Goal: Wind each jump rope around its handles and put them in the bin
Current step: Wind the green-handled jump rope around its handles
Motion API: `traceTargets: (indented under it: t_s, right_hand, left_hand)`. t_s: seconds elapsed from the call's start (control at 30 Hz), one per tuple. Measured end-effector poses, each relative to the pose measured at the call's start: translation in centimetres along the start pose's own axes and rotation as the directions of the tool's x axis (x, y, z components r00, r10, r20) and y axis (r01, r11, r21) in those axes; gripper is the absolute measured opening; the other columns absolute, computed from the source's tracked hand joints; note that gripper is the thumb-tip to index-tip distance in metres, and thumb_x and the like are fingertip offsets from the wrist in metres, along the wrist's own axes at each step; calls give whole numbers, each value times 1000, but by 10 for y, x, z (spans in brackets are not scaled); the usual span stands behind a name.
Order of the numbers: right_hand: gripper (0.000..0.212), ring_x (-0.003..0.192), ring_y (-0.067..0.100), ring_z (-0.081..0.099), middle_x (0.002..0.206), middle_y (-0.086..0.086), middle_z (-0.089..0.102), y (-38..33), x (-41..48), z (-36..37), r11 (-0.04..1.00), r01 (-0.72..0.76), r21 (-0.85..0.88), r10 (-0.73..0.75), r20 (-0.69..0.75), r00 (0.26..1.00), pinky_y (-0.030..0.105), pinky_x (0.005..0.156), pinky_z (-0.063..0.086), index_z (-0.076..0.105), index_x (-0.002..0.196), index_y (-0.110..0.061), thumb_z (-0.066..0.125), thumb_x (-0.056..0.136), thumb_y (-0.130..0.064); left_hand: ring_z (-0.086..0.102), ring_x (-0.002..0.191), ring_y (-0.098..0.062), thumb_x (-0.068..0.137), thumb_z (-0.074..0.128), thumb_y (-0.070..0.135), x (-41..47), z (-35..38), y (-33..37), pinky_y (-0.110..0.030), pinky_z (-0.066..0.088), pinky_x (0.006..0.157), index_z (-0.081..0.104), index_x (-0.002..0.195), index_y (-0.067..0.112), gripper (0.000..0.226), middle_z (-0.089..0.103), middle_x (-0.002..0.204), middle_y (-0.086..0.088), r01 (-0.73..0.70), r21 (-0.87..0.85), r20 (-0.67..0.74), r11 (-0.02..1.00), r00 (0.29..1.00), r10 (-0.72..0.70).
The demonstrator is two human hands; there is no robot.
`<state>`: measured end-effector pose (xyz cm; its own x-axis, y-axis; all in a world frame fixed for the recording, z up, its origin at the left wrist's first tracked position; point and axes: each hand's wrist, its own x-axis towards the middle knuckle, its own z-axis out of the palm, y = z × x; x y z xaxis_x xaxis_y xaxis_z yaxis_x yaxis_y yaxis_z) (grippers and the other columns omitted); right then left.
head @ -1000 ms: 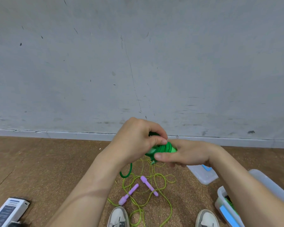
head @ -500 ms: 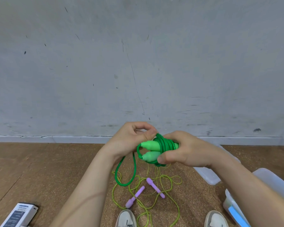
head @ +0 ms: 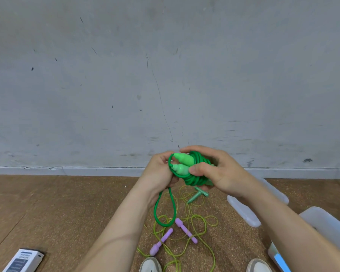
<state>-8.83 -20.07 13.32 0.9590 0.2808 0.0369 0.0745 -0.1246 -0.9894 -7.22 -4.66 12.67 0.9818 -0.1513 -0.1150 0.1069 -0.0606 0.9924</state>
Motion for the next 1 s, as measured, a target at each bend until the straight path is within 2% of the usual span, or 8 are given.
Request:
traceTargets:
  t_s: [0.13,0.33,0.5,0.57,0.67,0.83,0.9,1.0]
  right_hand:
    - [20,61,15,62,85,1,66,-1,4,-6,994,-27,101,50,-232,971,29,54,50,66,98,-31,66,84,-17]
    - [14,63,20,65,91,6,67,2,6,-9,984,-92,155,141,-342,929,33,56,53,64,99,-32,62,89,-23]
    - [16,56,19,59,82,8,63,3,7,-15,954,-163,251,244,-338,909,34,55,52,66,104,-19,57,91,-25]
    - [18,55,20,58,76,9,61,3,7,-14,942,-194,274,276,-304,912,35,56,53,67,101,-15,56,92,-26]
    - [18,57,21,59,78,9,63,2,8,-10,929,-230,290,309,-264,914,35,55,53,68,101,-16,55,92,-27]
    - [19,58,21,58,69,6,64,3,8,-5,927,-229,298,303,-232,924,38,59,51,68,98,-13,56,91,-26]
    - [18,57,20,59,70,6,64,4,8,-4,934,-230,272,295,-230,927,38,58,53,69,95,-15,57,90,-27]
    - [15,55,21,60,73,7,63,5,8,-1,949,-211,234,270,-261,927,36,55,52,68,94,-16,58,90,-27]
  left_hand:
    - [43,43,-10,93,55,0,-2,-3,0,-21,35,44,60,96,20,20,55,57,-2,-96,23,-4,995,995,96]
    - [51,57,-10,82,69,7,-13,-8,2,-23,44,57,65,89,28,22,60,76,10,-258,417,97,871,966,239]
    - [58,97,-12,59,87,15,-25,-18,9,-35,53,90,51,119,46,76,52,114,0,-227,368,458,902,888,37]
    - [56,89,-9,64,84,11,-24,-9,6,-34,53,87,51,116,45,71,52,102,6,-344,463,351,817,917,188]
    - [54,75,-7,78,72,15,-17,1,5,-35,51,73,63,110,33,37,57,88,9,-577,588,234,566,792,564]
    - [54,75,-5,77,75,22,-17,-7,12,-24,45,65,73,102,22,25,58,90,9,-668,694,321,268,621,715]
    - [58,76,-7,73,77,20,-20,-6,15,-28,51,66,73,96,19,23,63,92,8,-690,673,346,266,612,711]
    - [63,73,-10,72,77,24,-22,-5,16,-34,53,64,73,84,19,14,68,81,7,-696,613,344,372,660,668]
